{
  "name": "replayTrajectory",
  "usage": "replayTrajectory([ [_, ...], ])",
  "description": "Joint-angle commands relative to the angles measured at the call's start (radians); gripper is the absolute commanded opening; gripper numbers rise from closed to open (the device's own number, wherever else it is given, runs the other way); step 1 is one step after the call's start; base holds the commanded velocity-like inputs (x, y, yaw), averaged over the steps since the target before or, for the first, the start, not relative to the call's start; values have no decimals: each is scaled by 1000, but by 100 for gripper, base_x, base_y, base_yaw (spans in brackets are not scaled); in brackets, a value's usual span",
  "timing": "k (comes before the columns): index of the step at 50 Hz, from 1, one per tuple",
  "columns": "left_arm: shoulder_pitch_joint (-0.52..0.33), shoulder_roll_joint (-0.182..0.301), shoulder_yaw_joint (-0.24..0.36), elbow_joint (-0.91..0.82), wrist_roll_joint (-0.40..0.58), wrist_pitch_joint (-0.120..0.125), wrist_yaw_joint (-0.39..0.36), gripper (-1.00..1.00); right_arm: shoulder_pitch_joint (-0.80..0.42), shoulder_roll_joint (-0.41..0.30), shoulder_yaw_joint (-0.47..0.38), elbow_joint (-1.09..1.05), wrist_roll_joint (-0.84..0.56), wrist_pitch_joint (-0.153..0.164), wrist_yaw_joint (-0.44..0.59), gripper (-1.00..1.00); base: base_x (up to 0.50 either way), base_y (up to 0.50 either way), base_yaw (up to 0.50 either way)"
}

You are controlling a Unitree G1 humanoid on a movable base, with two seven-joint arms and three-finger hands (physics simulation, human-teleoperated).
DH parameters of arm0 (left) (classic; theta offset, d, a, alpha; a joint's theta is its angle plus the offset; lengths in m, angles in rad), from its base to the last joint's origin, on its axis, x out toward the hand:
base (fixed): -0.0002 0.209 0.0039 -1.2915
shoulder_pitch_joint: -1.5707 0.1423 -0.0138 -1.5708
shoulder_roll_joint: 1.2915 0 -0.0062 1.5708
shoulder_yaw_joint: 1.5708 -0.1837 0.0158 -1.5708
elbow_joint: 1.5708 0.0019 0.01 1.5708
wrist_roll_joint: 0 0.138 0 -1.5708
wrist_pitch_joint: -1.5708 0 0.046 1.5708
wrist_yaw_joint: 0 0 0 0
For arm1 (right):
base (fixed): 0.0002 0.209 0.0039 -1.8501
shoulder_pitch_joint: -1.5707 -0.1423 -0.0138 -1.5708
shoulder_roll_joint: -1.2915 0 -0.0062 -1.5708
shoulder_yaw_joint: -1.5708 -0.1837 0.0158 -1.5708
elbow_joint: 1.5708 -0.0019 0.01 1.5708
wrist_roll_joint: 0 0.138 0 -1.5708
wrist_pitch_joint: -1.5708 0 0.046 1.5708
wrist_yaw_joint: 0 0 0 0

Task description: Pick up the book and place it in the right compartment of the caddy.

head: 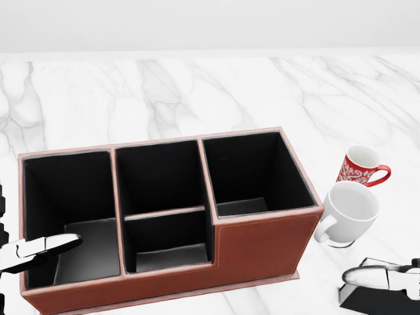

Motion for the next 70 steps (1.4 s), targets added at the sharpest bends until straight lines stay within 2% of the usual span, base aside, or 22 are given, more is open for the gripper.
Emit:
replayTrajectory([
  [1, 1, -6, -14, 3, 3, 0, 10, 100, 28, -60, -23, 16, -301, 0, 233, 100, 0, 0, 0],
  [6, -1, -4, -14, 7, 2, 0, 9, 100, 16, -29, -11, 70, -451, 0, 296, 100, 0, 0, 0],
  [12, -3, -4, -18, 13, 4, 0, 9, 100, 24, -69, -21, 57, -707, 0, 408, 100, 0, 0, 0],
  [17, -1, -5, -18, 0, 4, 0, 12, 100, 19, -79, -28, 128, -884, 0, 412, 100, 0, 0, 0],
  [20, -2, -5, -17, 5, 4, 0, 10, 100, 16, -87, -68, 168, -945, 0, 412, 100, 0, 0, 0],
  [27, -3, -5, -18, 14, 6, 0, 9, 100, 8, -82, -88, 190, -1010, 0, 412, 100, 0, 0, 0],
  [31, -4, -5, -20, 19, 6, 0, 9, 100, 32, -54, -82, 209, -1026, 0, 412, 100, 0, 0, 0],
  [48, -3, -5, -21, 25, 7, 0, 10, 100, 19, -74, -93, 242, -1108, 0, 412, 100, 0, 0, 0],
  [56, -1, -6, -22, 17, 8, 0, 10, 100, 1, -84, -69, 280, -1133, 0, 412, 100, 0, 0, 0],
  [70, 0, -7, -21, 14, 8, 0, 8, 100, -47, -142, -2, 483, -1112, 0, 412, 100, 0, 0, 0],
])
